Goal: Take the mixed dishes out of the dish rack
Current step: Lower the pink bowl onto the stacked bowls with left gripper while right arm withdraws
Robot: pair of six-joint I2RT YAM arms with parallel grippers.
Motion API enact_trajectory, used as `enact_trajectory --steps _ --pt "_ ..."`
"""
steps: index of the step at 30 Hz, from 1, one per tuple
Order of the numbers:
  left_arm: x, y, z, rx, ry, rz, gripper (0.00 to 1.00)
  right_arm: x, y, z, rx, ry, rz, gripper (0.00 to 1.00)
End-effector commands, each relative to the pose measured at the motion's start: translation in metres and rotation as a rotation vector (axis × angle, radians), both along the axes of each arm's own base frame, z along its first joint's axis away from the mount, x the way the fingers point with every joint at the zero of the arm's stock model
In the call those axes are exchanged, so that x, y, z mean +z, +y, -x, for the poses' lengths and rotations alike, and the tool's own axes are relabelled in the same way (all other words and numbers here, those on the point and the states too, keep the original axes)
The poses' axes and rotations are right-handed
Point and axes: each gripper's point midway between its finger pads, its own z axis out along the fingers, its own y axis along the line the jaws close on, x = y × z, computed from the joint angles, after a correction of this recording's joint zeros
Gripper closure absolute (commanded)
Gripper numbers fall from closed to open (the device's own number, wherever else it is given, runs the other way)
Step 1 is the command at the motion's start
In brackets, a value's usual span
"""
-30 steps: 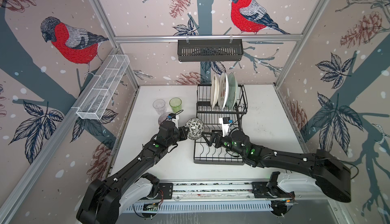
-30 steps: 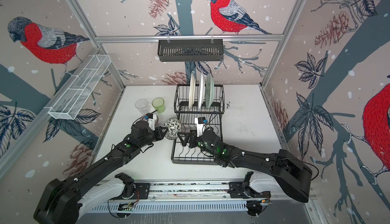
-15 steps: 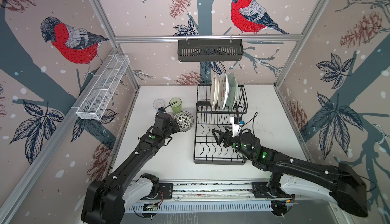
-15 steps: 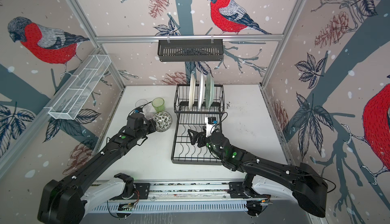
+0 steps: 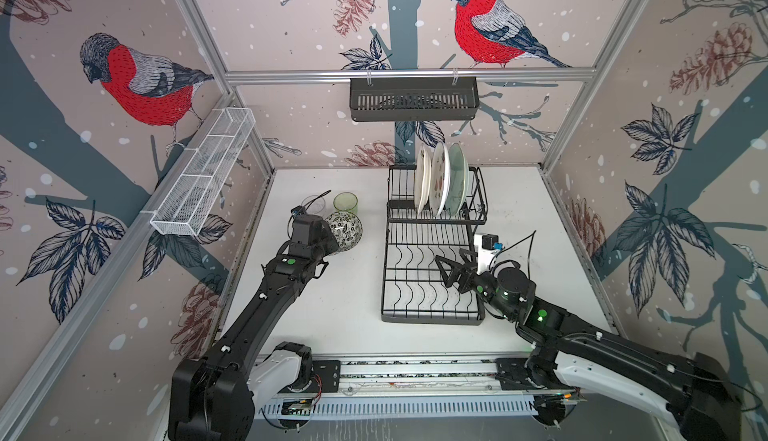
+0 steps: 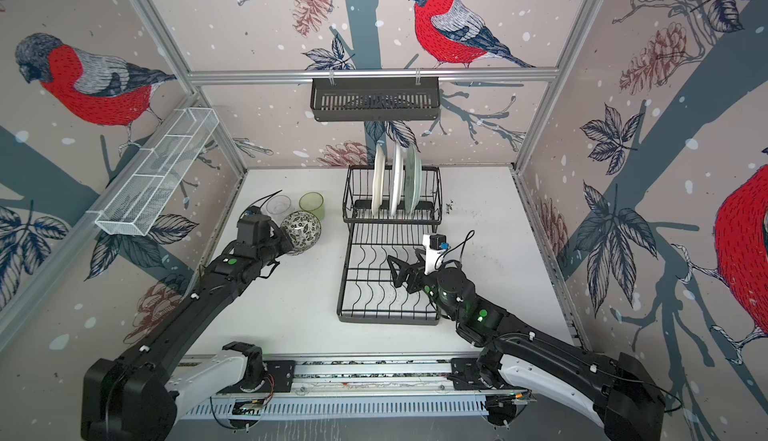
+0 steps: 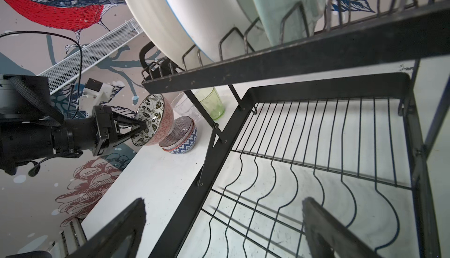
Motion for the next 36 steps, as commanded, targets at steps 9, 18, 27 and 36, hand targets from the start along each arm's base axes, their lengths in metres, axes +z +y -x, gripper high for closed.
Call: enact_trajectory --steps 9,18,27,36 --pt "-0.021 0.04 0.003 0.109 0.046 0.002 1.0 0.001 -0.004 0.013 0.056 -0.055 -0.012 0.0" --pt "-0.044 0.054 -0.006 0.165 0.104 0.014 1.0 0.002 0.0 0.017 0.097 -0.078 -0.013 0.01" --pt "-0.049 0.046 -0.027 0.138 0.113 0.054 1.0 0.001 0.0 0.01 0.099 -0.065 -0.003 0.0" --pt "-0.068 0.045 -0.04 0.138 0.215 0.046 1.0 0.004 -0.006 0.005 0.081 -0.062 0.008 0.0"
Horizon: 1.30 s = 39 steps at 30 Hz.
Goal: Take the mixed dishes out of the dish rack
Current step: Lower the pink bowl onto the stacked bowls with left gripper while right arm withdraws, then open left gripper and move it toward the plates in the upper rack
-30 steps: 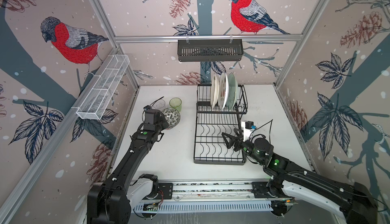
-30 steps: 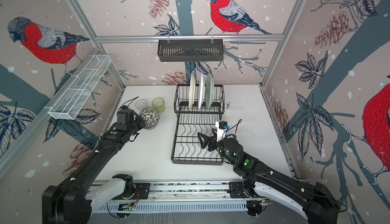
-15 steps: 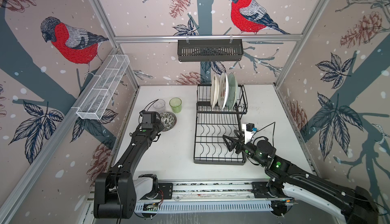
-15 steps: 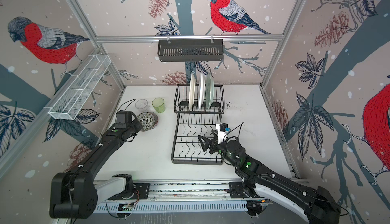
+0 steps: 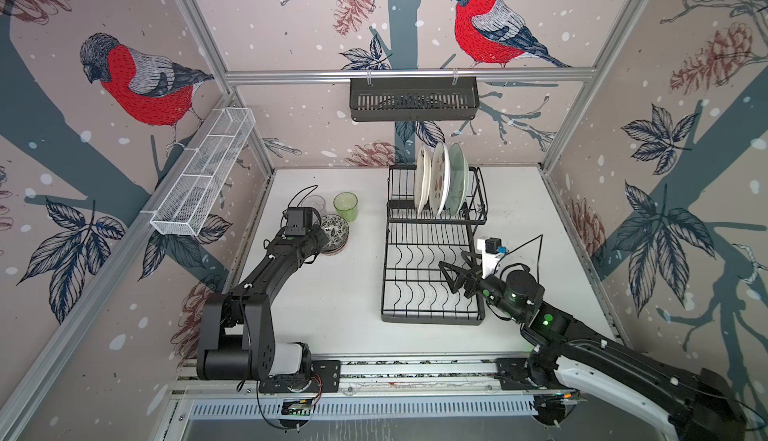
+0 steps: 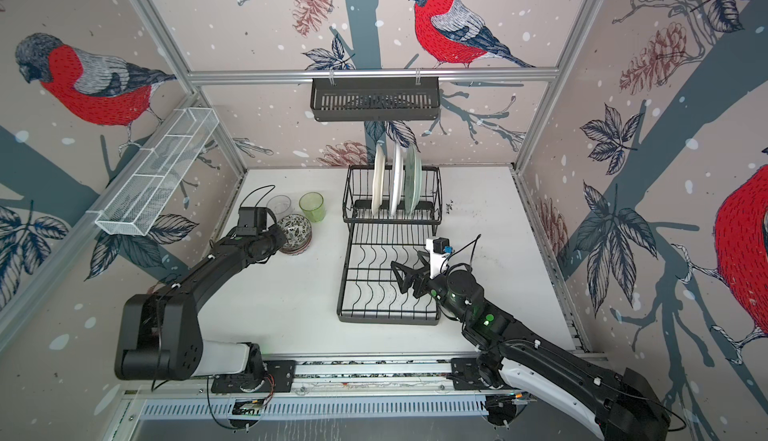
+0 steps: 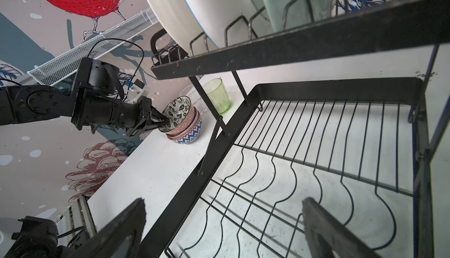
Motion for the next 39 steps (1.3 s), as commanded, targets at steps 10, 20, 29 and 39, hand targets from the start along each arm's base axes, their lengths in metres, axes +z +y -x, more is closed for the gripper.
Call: enact_trajectory --steps 10,20,29,39 --pt "0.014 0.01 -0.005 0.018 -0.04 -0.057 0.34 0.002 0.004 0.001 0.032 0.003 0.016 0.0" --pt "0.055 -0.008 -0.005 -0.063 -0.179 -0.033 0.09 0.001 0.007 0.005 0.067 -0.008 0.073 0.0" --pt "0.127 -0.082 0.006 -0.222 -0.424 0.051 0.09 -0.004 -0.002 0.008 0.061 -0.056 0.151 0.0" --pt "0.218 -0.161 0.02 -0.517 -0.698 0.197 0.09 0.012 -0.021 0.008 -0.023 -0.106 0.076 0.0"
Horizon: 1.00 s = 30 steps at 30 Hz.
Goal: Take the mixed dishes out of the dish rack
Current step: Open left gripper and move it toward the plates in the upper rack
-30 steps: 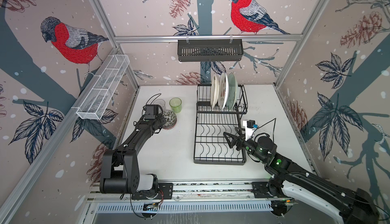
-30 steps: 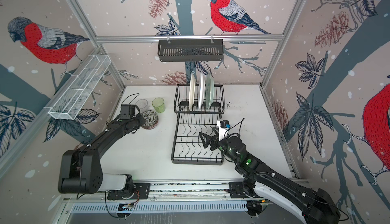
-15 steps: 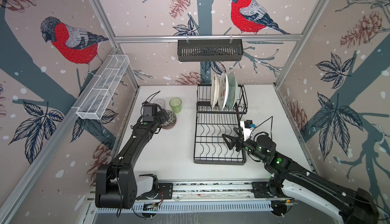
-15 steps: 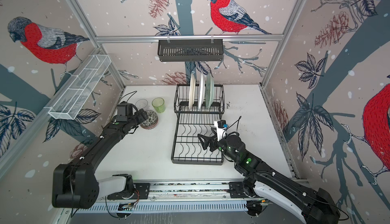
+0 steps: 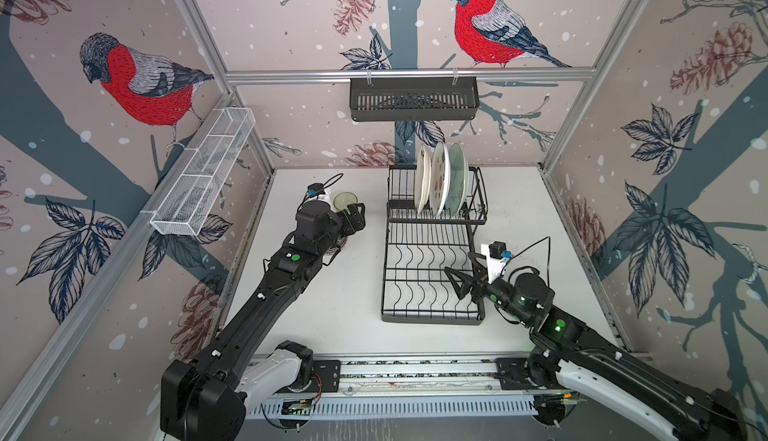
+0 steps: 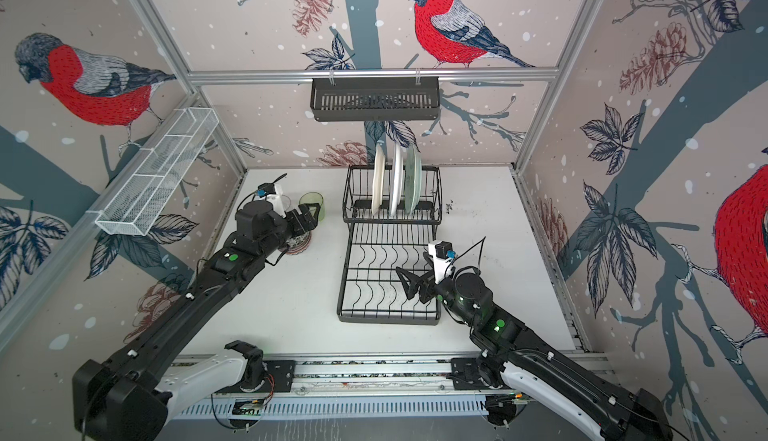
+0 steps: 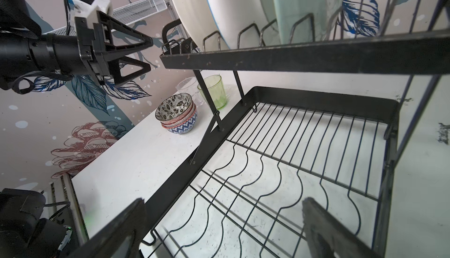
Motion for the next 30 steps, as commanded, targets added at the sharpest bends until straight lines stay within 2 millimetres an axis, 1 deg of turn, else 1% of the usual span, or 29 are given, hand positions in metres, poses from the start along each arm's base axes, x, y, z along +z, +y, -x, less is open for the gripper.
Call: enact_trajectory --steps 1,3,6,10,12,18,23,27,30 --pt "0.05 -0.028 0.006 -0.131 -0.17 0.063 0.09 0.01 -0.007 -0.004 -0.048 -0.015 -0.032 0.01" --pt "0.061 -0.038 0.01 -0.165 -0.215 0.073 0.1 0.014 -0.009 -0.006 -0.063 -0.015 -0.05 0.01" --pt "0.078 -0.06 0.019 -0.264 -0.276 0.105 0.12 0.017 -0.015 -0.011 -0.114 -0.006 -0.09 0.01" --pt "0.093 -0.087 0.03 -0.382 -0.334 0.123 0.13 0.031 -0.015 -0.012 -0.118 -0.038 -0.153 0.01" --pt "0.098 -0.096 0.033 -0.422 -0.351 0.125 0.14 0.036 -0.015 -0.014 -0.126 -0.047 -0.169 0.0" --pt "0.098 -0.119 0.041 -0.511 -0.369 0.15 0.16 0.037 -0.014 -0.016 -0.137 -0.021 -0.17 0.0" --pt "0.1 -0.136 0.038 -0.532 -0.379 0.137 0.19 0.041 -0.012 -0.019 -0.138 -0.015 -0.151 0.0" --pt "0.09 -0.145 0.031 -0.537 -0.35 0.122 0.21 0.042 -0.008 -0.022 -0.137 -0.01 -0.136 0.01" --pt "0.084 -0.15 0.03 -0.555 -0.337 0.127 0.26 0.048 -0.003 -0.023 -0.12 -0.011 -0.135 0.01"
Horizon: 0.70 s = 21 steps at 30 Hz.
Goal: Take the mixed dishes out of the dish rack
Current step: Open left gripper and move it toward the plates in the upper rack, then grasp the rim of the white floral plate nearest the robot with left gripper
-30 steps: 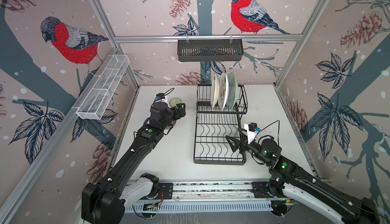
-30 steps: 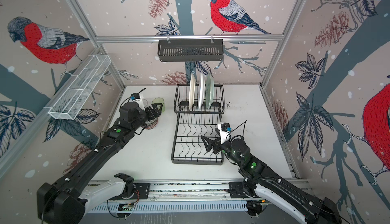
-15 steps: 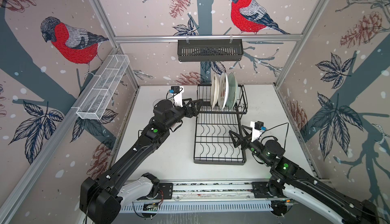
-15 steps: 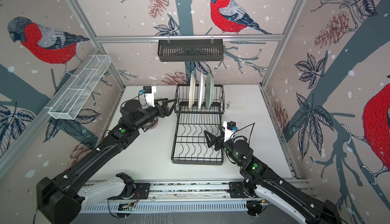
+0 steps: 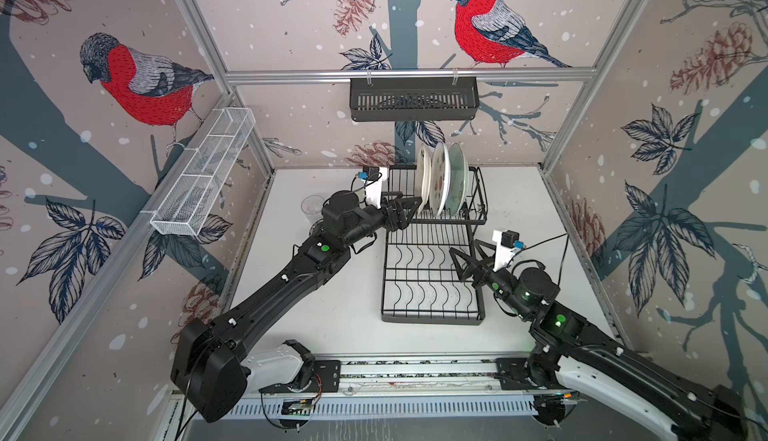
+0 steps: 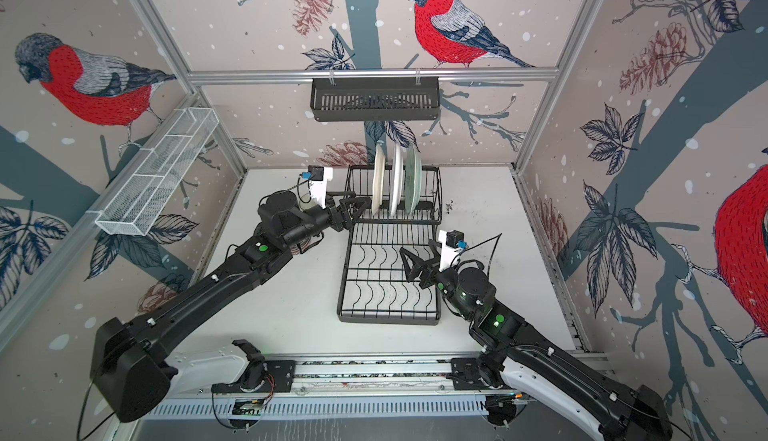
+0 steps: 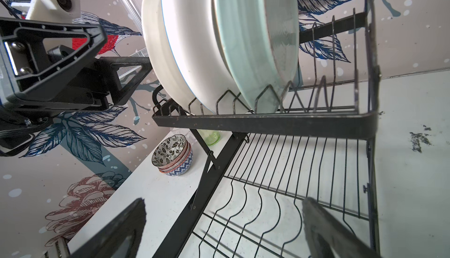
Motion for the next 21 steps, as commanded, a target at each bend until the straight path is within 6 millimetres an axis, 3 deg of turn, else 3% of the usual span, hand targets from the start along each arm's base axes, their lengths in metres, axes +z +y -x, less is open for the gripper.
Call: enact_trajectory --steps 1,7,14,16,21 --pt "0.01 -0.006 0.0 -0.019 -0.047 0.026 0.27 0.012 0.004 -0.001 0.012 -0.02 -0.009 0.01" --pt "0.002 -0.011 -0.007 0.0 -0.048 0.018 0.31 0.019 0.004 -0.004 0.003 -0.027 -0.005 0.01" --pt "-0.016 -0.022 -0.016 -0.004 -0.016 -0.008 0.37 0.014 0.002 -0.006 -0.013 -0.011 0.016 0.0" --pt "-0.007 -0.025 -0.019 0.016 -0.04 -0.005 0.39 0.016 0.002 -0.006 -0.012 -0.011 0.014 0.0" --pt "-0.012 -0.025 -0.027 0.09 -0.05 -0.04 0.44 0.02 -0.001 -0.007 -0.026 -0.02 0.014 0.01"
